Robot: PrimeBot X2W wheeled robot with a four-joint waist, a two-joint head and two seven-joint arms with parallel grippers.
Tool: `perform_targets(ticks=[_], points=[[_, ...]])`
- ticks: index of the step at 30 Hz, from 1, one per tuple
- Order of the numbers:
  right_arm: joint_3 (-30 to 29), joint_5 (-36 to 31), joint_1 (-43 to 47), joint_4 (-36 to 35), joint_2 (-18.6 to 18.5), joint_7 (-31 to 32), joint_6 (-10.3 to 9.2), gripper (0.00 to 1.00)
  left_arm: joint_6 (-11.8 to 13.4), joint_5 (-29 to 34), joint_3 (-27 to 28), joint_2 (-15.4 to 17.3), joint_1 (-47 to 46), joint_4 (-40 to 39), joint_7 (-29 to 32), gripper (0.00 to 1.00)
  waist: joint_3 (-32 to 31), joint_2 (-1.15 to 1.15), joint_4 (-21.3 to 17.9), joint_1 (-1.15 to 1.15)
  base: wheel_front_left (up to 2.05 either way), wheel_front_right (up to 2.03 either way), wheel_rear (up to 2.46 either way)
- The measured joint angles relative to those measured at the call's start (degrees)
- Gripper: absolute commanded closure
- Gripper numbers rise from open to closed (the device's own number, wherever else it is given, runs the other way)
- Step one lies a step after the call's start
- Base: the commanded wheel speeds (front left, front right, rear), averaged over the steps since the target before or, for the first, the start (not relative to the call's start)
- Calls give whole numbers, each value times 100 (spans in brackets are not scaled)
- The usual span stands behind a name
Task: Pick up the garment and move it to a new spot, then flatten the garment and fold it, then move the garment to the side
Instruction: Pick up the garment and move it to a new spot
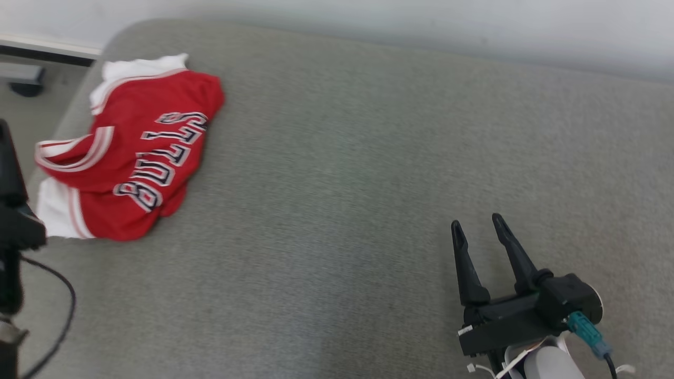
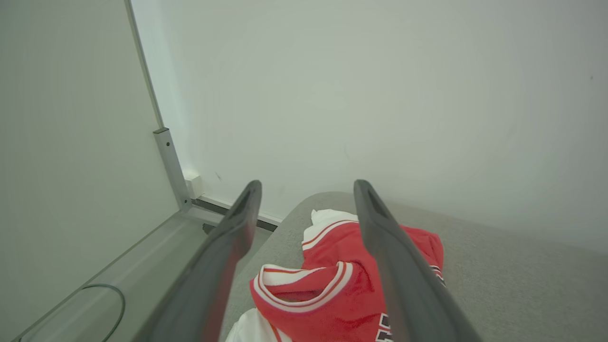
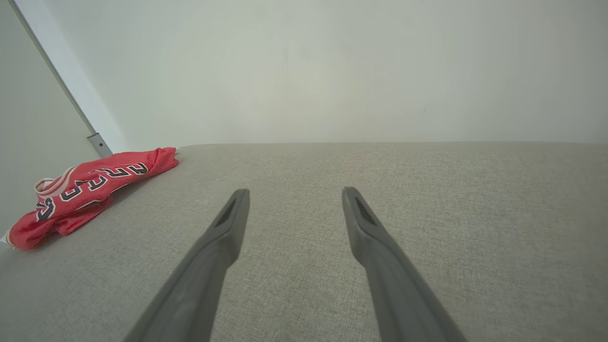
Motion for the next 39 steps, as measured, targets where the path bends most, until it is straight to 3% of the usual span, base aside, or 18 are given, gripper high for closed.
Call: perform_targets(ticks=[7, 18, 24, 31, 32, 33, 34, 39], points=[[24, 47, -259, -22, 1, 0, 0, 0, 0, -880, -527, 710, -632, 580, 699, 0, 425, 0, -539, 0, 0, 0, 0], [64, 47, -307, -170, -1, 0, 0, 0, 0, -1845, -1180, 1373, -873, 1430, 1887, 0, 773, 0, -1228, -1, 0, 0, 0], [51, -3, -315, -231, -2, 0, 0, 0, 0, -2254, -1346, 1490, -1008, 2046, 2638, 0, 890, 0, -1458, -1, 0, 0, 0], [49, -20, -279, -250, -2, 0, 0, 0, 0, -2399, -1597, 1513, -1068, 2416, 3109, 0, 900, 0, -1552, -1, 0, 0, 0], [51, -22, -278, -252, -2, 0, 0, 0, 0, -2404, -1639, 1517, -1089, 2443, 3111, 6, 890, 0, -1551, -2, 0, 0, 0], [52, -35, -273, -249, -2, 0, 0, 0, 0, -2403, -1715, 1528, -1092, 2428, 3112, 63, 880, 0, -1548, -2, 0, 0, 0], [59, -46, -268, -247, -2, 0, 0, 0, 0, -2404, -1734, 1534, -1096, 2428, 3022, 100, 871, 0, -1544, -2, 0, 0, 0], [70, -60, -266, -210, -2, 0, 0, 0, 0, -2614, -1830, 1451, -1157, 2457, 2737, 100, 809, 0, -1499, -2, 0, 0, 0]])
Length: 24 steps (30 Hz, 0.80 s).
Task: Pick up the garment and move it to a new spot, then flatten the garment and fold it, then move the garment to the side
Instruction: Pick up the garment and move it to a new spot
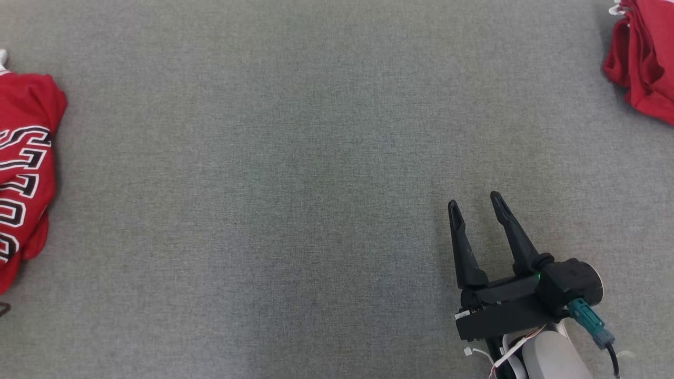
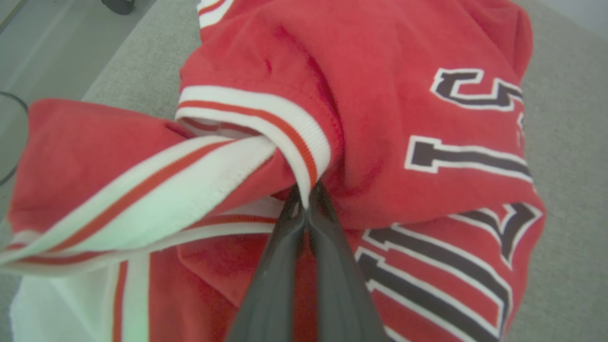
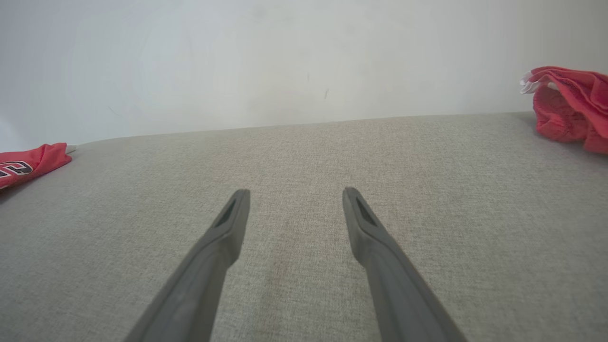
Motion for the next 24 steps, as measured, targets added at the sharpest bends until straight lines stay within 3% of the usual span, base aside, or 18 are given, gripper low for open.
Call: perform_targets(ticks=[13, 24], points=[[32, 104, 136, 154, 1, 0, 0, 0, 0, 110, -414, 99, -689, -252, -1139, 100, -421, -1, 146, 0, 0, 0, 0], [62, 287, 366, 216, 1, 0, 0, 0, 0, 379, -826, 140, -1502, -1390, -1645, 100, -991, -1, 178, -1, 0, 0, 0]])
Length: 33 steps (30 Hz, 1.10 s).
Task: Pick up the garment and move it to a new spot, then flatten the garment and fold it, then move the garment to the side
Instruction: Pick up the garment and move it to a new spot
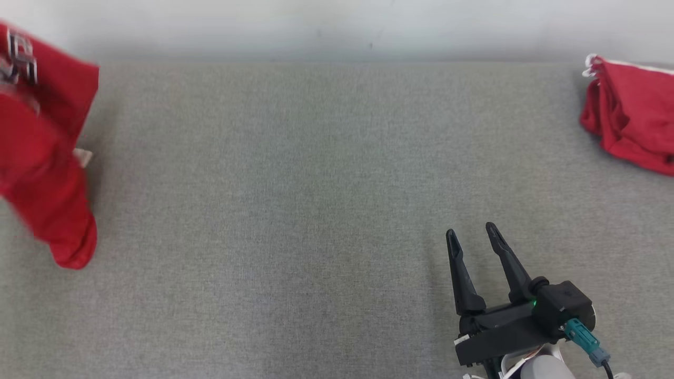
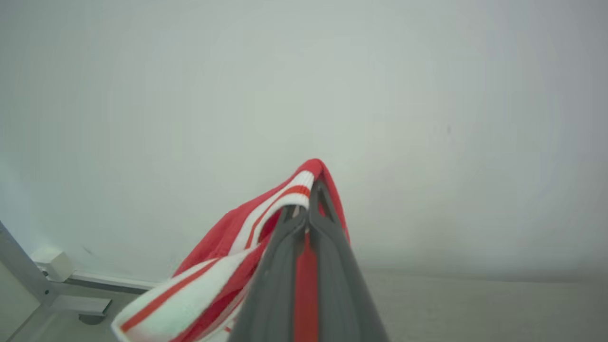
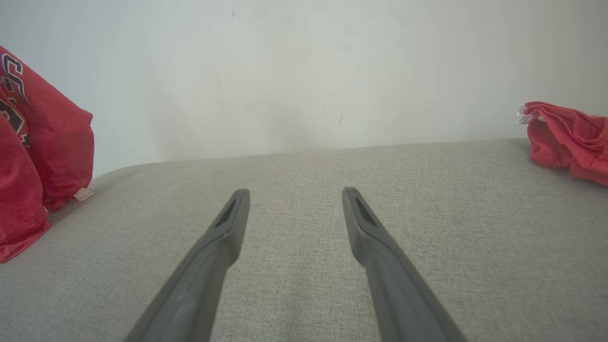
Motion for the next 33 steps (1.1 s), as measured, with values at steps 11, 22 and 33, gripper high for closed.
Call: perform_targets(ticks=[11, 22, 33], points=[[40, 168, 237, 41, 0, 0, 0, 0, 230, 136, -302, -357, -412, -1508, 294, 100, -358, 0, -387, 0, 0, 0, 0], [-49, 191, 458, 86, -1, 0, 0, 0, 530, 137, -727, -1156, -786, -2498, 676, 100, -542, 0, -1135, 0, 0, 0, 0], [-105, 277, 504, 92, -2, 0, 0, 0, 650, 66, -1116, -1833, -596, -2985, 647, 100, -419, 0, -1560, 1, 0, 0, 0]])
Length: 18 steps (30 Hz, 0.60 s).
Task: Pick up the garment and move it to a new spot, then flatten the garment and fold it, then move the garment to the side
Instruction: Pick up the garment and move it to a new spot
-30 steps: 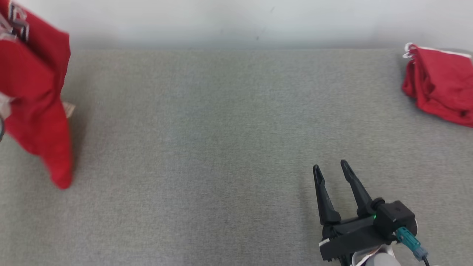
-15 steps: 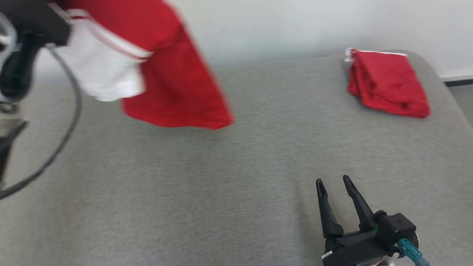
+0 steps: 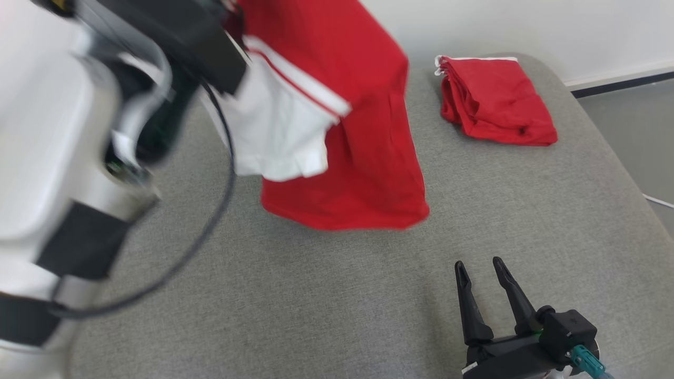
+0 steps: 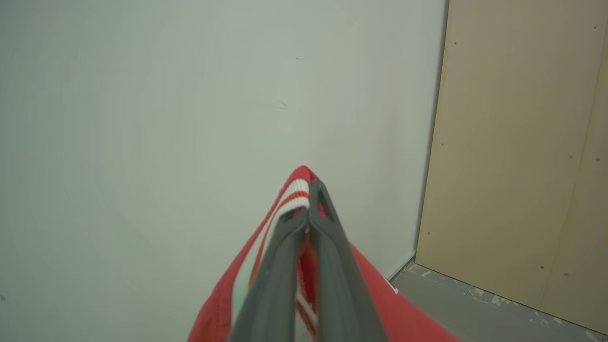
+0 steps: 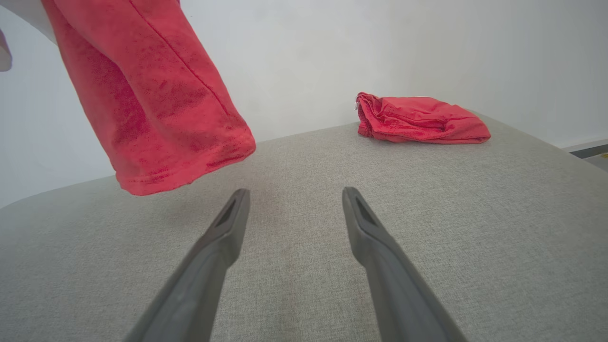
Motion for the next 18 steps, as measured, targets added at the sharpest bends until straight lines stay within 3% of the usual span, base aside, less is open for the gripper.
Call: perform_targets(ticks=[7, 18], points=[[36, 13, -35, 30, 1, 0, 0, 0, 137, -77, -241, -102, 1022, -165, -236, 100, 71, 0, 128, 0, 0, 0, 0], [158, 87, -161, 11, 1, 0, 0, 0, 305, -170, -287, 252, 2789, 386, -867, 100, 247, 0, 104, 0, 0, 0, 0]])
